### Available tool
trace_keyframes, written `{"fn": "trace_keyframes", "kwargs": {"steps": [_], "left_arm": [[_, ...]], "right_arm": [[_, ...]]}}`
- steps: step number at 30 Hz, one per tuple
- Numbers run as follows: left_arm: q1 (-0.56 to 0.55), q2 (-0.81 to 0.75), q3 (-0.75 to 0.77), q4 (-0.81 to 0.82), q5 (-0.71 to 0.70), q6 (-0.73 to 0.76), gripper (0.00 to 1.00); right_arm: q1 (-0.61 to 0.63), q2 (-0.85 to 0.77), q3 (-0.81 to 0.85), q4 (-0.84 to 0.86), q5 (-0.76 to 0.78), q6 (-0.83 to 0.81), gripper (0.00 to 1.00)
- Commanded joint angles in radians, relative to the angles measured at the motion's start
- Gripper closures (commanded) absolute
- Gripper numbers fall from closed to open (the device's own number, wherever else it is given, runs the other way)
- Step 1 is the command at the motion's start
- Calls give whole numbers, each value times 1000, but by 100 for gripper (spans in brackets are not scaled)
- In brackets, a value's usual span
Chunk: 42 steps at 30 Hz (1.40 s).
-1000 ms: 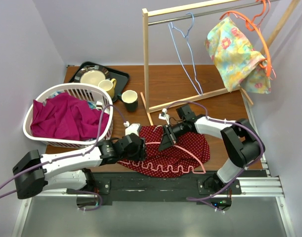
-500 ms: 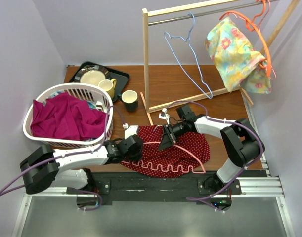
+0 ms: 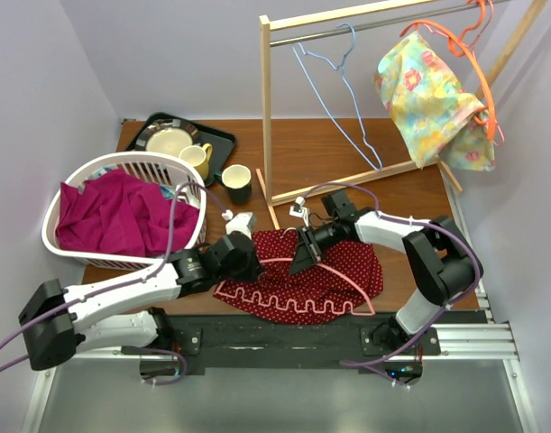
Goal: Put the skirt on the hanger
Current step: Place skirt on hanger
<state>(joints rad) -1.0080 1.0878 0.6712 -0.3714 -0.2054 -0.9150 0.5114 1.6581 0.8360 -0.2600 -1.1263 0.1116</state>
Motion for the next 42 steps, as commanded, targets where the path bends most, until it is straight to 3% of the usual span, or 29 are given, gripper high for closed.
{"fn": "trace_keyframes", "kwargs": {"steps": [1,15,23,24,25,26,29,33,36,37,39,40,42], "left_arm": [[6,-61,76,-92,75,44,100],[55,-408,205,-426,66,-62,100],[54,-552,44,-633,-17,-209,100],[54,-555,30,-653,-29,-229,98],[55,-559,4,-659,-35,-229,89],[55,-556,-5,-655,-32,-231,73],[55,-543,31,-586,-22,-178,52],[55,-476,187,-442,24,64,43],[45,-387,212,-237,174,241,39],[13,-312,212,-191,248,278,39],[-70,-170,217,-70,232,362,38],[-184,-117,225,-31,165,398,38],[-289,43,260,68,83,515,35]], "right_arm": [[-33,-34,41,-18,-21,-32,100],[-139,-54,66,-134,-1,-161,100],[-168,-55,74,-179,31,-199,100],[-168,-54,74,-177,30,-199,100],[-169,-51,74,-185,30,-201,100],[-168,-47,74,-185,28,-204,100],[-169,-37,77,-196,26,-211,100],[-168,-32,78,-199,17,-211,100],[-166,-27,80,-199,13,-211,100],[-168,-26,80,-199,13,-211,100],[-166,-26,80,-199,13,-210,100],[-166,-26,80,-199,11,-210,100],[-168,-29,80,-199,13,-208,100]]}}
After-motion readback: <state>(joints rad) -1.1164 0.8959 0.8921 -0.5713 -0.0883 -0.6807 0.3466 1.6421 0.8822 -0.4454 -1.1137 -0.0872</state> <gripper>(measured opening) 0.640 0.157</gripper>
